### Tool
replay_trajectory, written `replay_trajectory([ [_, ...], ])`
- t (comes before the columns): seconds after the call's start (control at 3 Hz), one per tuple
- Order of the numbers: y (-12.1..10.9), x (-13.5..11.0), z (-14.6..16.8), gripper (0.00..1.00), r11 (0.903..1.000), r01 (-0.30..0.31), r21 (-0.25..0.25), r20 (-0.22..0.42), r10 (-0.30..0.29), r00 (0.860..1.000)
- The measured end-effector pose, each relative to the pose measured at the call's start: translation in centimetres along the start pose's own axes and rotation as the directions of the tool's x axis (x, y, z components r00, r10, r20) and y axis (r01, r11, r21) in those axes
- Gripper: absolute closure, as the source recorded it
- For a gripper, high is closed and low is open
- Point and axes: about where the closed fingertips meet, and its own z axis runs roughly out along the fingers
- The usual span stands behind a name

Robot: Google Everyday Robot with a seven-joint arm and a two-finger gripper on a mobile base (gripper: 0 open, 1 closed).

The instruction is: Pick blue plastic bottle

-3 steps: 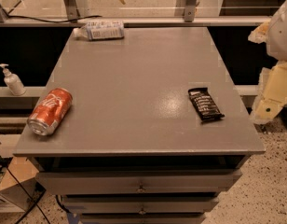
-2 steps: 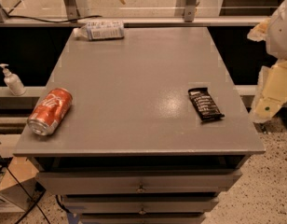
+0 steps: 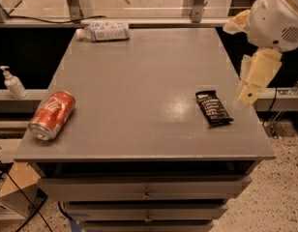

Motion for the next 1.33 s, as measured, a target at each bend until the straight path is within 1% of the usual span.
replay_trajectory([
  [0.33,-2.6,-2.8,1.8,0.00,0.9985,0.038,-0.040,0.103,-0.034,0.994],
  [0.67,-2.9,-2.9,1.8,0.00,0.9988,0.038,-0.031,0.108,-0.034,0.994],
  [1.0,-2.7,-3.1,2.7,0.00,0.9996,0.012,-0.025,0.161,-0.007,0.987],
  [1.33,-4.7,-5.0,3.6,0.00,0.9996,0.023,0.019,0.246,-0.027,0.969],
])
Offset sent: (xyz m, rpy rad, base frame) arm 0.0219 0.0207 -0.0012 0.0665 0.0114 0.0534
